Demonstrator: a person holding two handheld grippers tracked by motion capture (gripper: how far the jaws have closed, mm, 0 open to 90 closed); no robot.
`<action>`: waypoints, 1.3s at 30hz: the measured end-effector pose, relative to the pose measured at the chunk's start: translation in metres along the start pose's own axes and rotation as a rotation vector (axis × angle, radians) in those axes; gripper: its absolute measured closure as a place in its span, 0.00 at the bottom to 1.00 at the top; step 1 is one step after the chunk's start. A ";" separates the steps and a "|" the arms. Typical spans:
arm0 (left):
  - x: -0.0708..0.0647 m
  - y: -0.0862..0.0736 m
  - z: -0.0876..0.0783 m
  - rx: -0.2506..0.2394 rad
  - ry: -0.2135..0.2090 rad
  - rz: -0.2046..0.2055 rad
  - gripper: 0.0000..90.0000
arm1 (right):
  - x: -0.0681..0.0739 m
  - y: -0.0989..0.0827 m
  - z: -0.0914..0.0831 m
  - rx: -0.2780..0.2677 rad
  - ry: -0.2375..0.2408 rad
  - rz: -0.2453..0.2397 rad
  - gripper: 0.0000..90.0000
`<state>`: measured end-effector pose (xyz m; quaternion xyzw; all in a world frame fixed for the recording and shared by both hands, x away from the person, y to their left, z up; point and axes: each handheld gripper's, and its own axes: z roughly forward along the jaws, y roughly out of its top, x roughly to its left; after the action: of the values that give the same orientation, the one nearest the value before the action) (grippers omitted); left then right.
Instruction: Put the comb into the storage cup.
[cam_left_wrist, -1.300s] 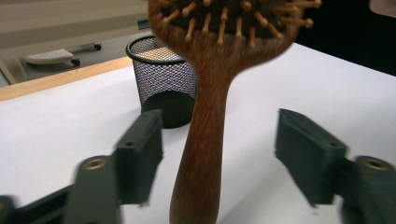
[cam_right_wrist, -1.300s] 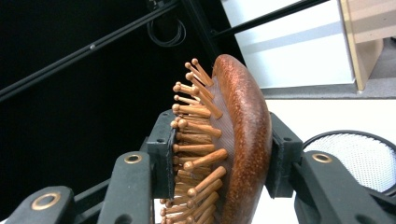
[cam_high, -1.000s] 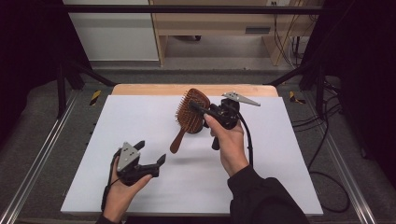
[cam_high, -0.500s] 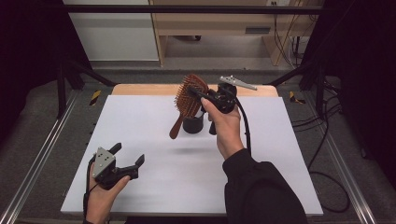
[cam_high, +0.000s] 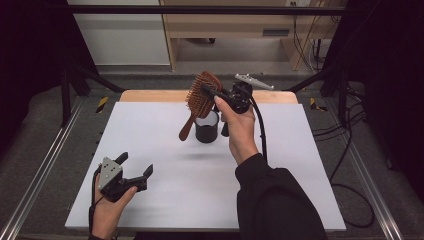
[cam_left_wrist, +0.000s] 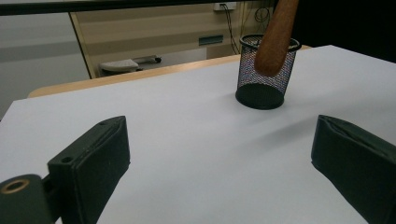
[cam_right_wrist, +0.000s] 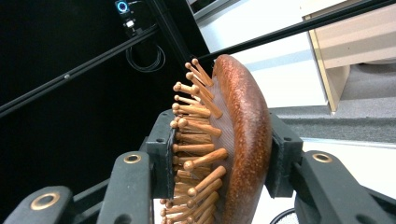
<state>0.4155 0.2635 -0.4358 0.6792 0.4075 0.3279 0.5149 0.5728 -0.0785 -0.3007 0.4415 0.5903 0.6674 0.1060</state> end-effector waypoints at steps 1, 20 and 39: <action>0.000 0.000 0.000 0.000 -0.002 0.001 0.05 | 0.000 0.001 0.001 -0.001 -0.001 -0.001 0.60; 0.009 -0.001 0.002 -0.016 0.026 0.000 0.05 | -0.012 0.016 0.010 -0.024 -0.039 0.002 0.60; 0.018 0.000 0.008 -0.027 0.031 0.008 0.04 | -0.025 0.023 0.009 -0.048 -0.062 0.025 0.60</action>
<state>0.4303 0.2761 -0.4373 0.6686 0.4082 0.3458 0.5164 0.6027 -0.0952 -0.2932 0.4664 0.5650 0.6688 0.1265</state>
